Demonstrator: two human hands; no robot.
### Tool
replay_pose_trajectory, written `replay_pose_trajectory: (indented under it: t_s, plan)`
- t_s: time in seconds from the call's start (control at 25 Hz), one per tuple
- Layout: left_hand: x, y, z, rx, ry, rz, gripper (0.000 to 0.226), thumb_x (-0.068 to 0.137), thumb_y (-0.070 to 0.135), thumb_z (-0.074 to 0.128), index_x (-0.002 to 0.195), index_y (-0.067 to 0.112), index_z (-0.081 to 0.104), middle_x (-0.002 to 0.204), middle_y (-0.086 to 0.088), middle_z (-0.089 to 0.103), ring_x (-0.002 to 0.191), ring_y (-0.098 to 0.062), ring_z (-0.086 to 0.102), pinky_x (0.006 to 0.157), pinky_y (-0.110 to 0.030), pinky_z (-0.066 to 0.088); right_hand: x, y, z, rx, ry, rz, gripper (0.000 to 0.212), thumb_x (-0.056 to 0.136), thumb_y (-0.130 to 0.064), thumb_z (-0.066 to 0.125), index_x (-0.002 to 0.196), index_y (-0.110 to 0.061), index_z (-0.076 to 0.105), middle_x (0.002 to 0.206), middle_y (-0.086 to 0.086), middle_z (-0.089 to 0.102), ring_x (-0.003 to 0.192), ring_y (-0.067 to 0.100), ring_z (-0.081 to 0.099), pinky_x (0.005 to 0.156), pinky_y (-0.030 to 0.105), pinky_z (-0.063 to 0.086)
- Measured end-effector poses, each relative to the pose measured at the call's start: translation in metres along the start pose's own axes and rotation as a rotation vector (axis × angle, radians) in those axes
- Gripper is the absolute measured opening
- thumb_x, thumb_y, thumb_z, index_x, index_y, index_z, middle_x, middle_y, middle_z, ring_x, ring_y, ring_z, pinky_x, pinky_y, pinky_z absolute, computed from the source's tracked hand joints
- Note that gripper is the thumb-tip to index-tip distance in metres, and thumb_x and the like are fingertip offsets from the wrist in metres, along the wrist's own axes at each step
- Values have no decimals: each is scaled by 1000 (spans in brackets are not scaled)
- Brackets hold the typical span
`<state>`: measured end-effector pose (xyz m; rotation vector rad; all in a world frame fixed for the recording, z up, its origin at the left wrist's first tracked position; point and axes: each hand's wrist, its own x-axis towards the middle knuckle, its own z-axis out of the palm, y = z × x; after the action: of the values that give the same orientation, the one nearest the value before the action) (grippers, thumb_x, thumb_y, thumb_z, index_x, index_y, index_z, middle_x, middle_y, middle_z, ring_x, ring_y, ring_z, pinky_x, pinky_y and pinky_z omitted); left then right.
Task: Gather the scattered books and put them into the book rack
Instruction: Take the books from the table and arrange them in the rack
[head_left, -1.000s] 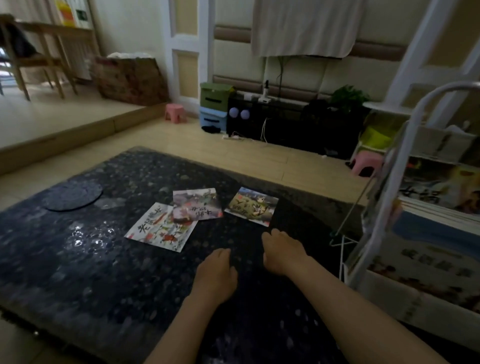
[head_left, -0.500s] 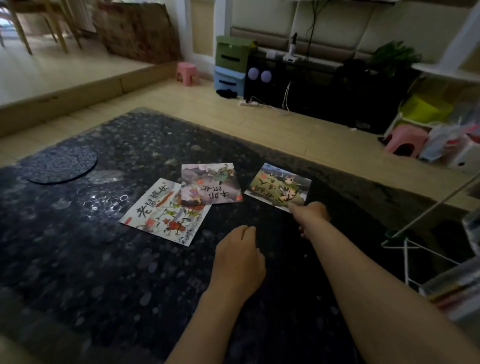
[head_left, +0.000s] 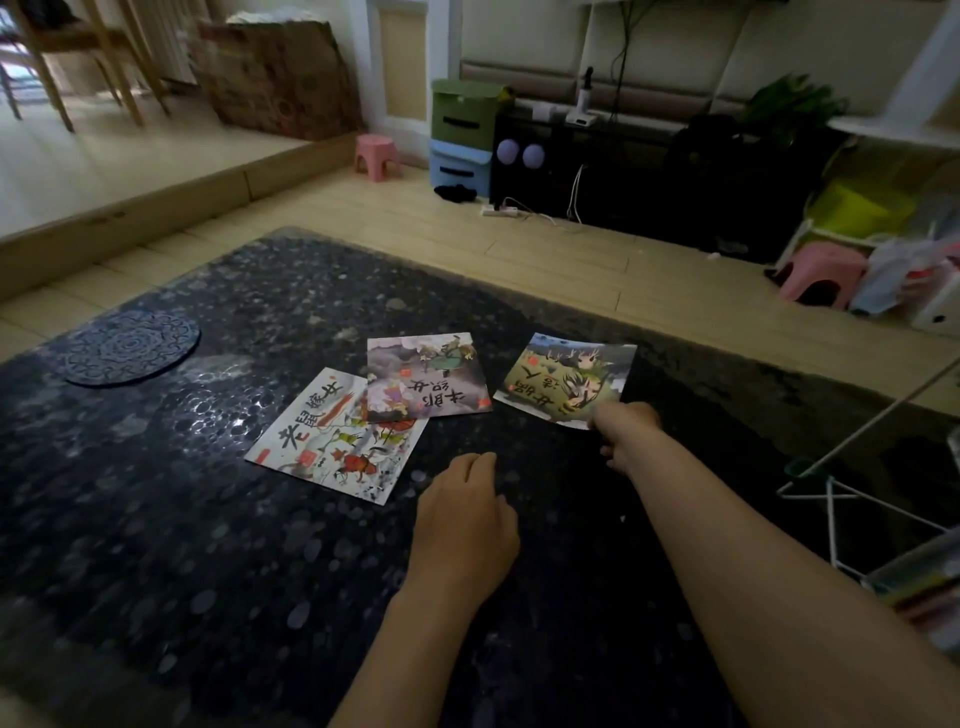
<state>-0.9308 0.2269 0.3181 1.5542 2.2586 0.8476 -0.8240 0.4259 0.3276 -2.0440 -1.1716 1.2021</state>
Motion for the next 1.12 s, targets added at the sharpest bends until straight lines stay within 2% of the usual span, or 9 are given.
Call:
replay_pose_trajectory:
  t_s: [0.16, 0.28, 0.44, 0.6, 0.68, 0.76, 0.88, 1.0, 1.12]
  plan:
    - [1, 1, -3, -42, 32, 12, 51, 96, 23, 47, 146, 15, 39, 145, 0, 43, 130, -17, 43, 107, -33, 37, -15, -2, -19, 335, -34, -46, 11, 94, -12, 49, 104, -11, 54, 97, 11, 62, 81, 28, 67, 60, 36, 57]
    - [1, 1, -4, -67, 50, 24, 51, 96, 22, 48, 146, 15, 39, 145, 0, 42, 129, -18, 43, 107, -36, 38, -32, -19, -34, 335, 130, -336, 6, 99, -13, 43, 102, -15, 48, 90, 3, 53, 79, 19, 55, 59, 28, 46]
    - [3, 0, -5, -139, 151, 55, 53, 93, 17, 51, 145, 14, 40, 141, -3, 45, 126, -20, 46, 104, -38, 42, -65, -61, -54, 23, 145, -885, 25, 103, -10, 42, 126, -14, 53, 115, 2, 58, 100, 15, 54, 70, 21, 40]
    - [5, 2, -16, -249, 369, 80, 64, 87, 9, 58, 145, 12, 32, 140, -9, 41, 129, -24, 42, 105, -38, 42, -104, -83, -51, -508, -45, -1300, 40, 98, -14, 56, 136, -19, 48, 115, 8, 65, 101, 23, 62, 82, 34, 53]
    - [5, 3, -23, -291, 433, 78, 75, 87, 10, 61, 150, 16, 22, 150, -9, 33, 140, -24, 32, 112, -40, 35, -122, -81, -39, -726, -204, -1350, 34, 100, -22, 55, 132, -26, 46, 106, 4, 67, 89, 20, 64, 77, 38, 57]
    - [4, 3, -29, -373, 425, 92, 83, 89, 10, 60, 154, 25, 11, 156, -3, 27, 144, -17, 27, 112, -32, 34, -132, -71, -26, -843, -328, -1407, 24, 99, -26, 57, 122, -26, 50, 101, 2, 68, 84, 19, 63, 74, 41, 57]
    - [2, 4, -34, -455, 330, 139, 86, 92, 5, 54, 153, 43, 6, 144, 7, 39, 119, -6, 46, 83, -9, 42, -139, -64, -24, -822, -426, -1445, 15, 95, -26, 64, 106, -23, 55, 95, -1, 66, 80, 16, 61, 73, 40, 56]
    - [2, 5, -32, -379, 307, 188, 85, 92, -2, 49, 148, 50, 12, 128, 2, 51, 95, -4, 47, 73, -12, 39, -139, -61, -38, -1000, -453, -1365, 13, 92, -31, 67, 98, -26, 56, 89, -9, 62, 80, 11, 59, 75, 39, 54]
    - [1, 6, -33, -362, 316, 182, 79, 91, -4, 48, 149, 44, 23, 124, 0, 52, 94, -5, 48, 74, -20, 45, -133, -60, -60, -1251, -391, -1178, 16, 91, -38, 65, 103, -29, 58, 98, -8, 63, 90, 14, 60, 79, 42, 55]
